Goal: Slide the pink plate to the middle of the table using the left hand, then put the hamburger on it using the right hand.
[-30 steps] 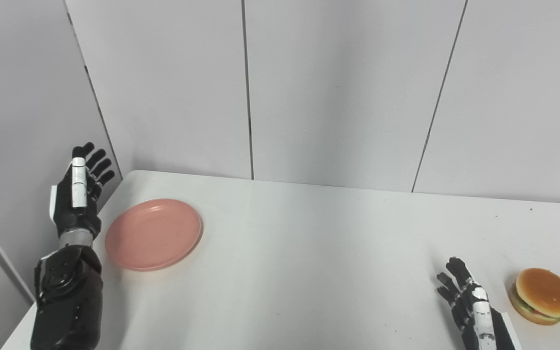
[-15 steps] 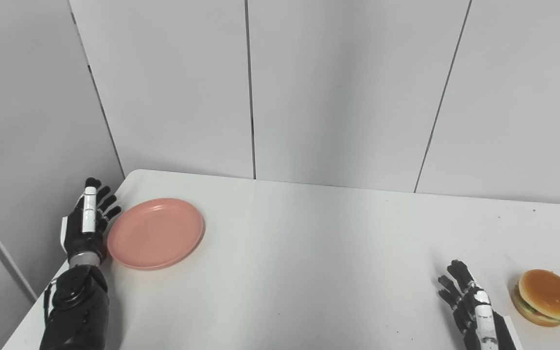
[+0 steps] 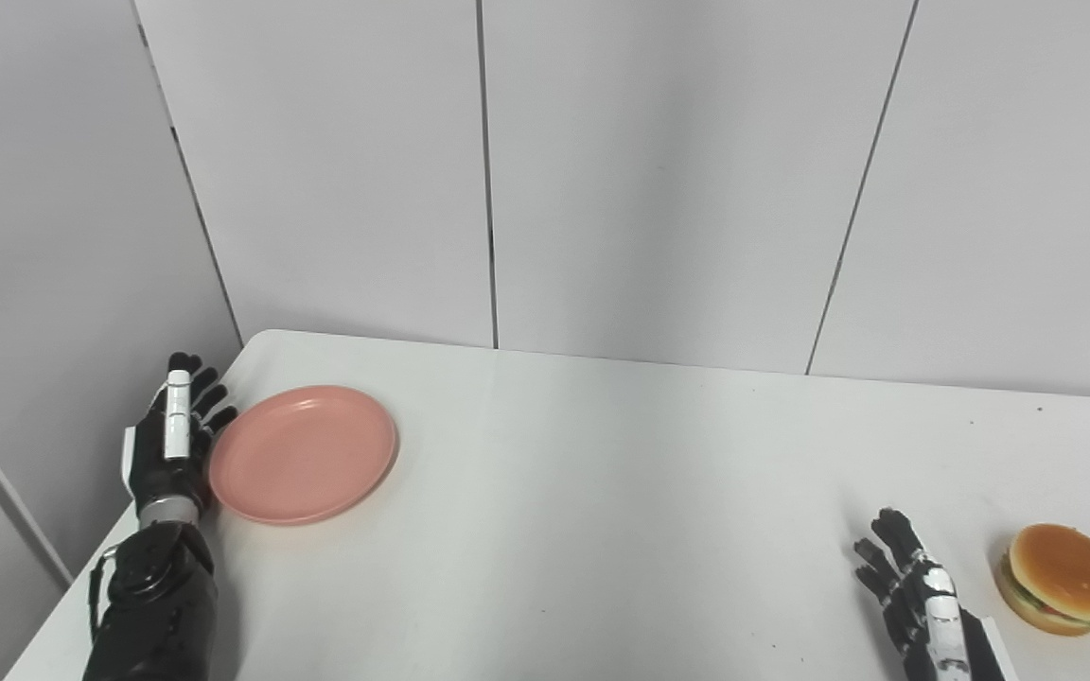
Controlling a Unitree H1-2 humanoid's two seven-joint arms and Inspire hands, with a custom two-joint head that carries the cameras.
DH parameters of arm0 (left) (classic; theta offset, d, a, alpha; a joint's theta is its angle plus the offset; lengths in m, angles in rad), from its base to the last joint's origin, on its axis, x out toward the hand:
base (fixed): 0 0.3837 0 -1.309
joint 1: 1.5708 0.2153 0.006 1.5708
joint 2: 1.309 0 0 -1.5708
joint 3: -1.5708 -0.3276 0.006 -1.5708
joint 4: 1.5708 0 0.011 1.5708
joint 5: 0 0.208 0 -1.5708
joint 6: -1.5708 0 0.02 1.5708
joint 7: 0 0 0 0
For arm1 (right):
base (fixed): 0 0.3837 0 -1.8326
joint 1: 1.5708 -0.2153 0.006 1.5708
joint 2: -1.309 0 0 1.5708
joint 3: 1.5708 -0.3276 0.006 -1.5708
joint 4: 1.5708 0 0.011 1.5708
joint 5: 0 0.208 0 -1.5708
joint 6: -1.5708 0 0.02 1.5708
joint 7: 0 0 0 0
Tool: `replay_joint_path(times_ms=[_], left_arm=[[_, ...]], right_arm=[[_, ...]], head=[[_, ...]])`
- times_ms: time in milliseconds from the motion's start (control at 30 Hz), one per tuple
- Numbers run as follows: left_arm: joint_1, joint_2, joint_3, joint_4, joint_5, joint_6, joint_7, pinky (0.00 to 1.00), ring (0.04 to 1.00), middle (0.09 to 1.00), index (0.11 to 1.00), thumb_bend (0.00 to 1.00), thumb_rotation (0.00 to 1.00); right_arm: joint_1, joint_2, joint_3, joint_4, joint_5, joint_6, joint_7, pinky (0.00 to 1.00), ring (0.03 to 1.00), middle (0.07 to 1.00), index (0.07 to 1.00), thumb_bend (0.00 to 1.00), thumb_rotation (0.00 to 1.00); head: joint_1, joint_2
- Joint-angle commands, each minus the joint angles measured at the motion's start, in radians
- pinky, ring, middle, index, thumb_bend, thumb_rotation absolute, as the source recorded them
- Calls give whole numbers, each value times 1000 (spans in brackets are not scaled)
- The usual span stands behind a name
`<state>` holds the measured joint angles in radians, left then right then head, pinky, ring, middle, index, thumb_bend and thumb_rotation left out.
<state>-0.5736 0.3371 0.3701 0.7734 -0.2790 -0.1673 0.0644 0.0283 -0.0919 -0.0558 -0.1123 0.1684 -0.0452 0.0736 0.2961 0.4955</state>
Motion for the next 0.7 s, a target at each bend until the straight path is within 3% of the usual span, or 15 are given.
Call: replay_joint_path(times_ms=[0,267,667], left_arm=[[-21,23,-3,-64,-11,7,-27,761,823,839,814,746,809],[8,-3,-31,-187,-39,92,-66,688,812,827,787,784,760],[12,-31,-74,-247,-34,170,-90,670,814,827,794,780,758]], right_arm=[[33,2,-1,10,3,16,5,925,908,944,920,716,1000],[34,11,1,2,4,23,-1,907,893,933,908,723,992],[41,22,13,-15,-19,23,-8,873,874,926,896,746,972]], head=[[0,0],[-15,5],[-42,11]])
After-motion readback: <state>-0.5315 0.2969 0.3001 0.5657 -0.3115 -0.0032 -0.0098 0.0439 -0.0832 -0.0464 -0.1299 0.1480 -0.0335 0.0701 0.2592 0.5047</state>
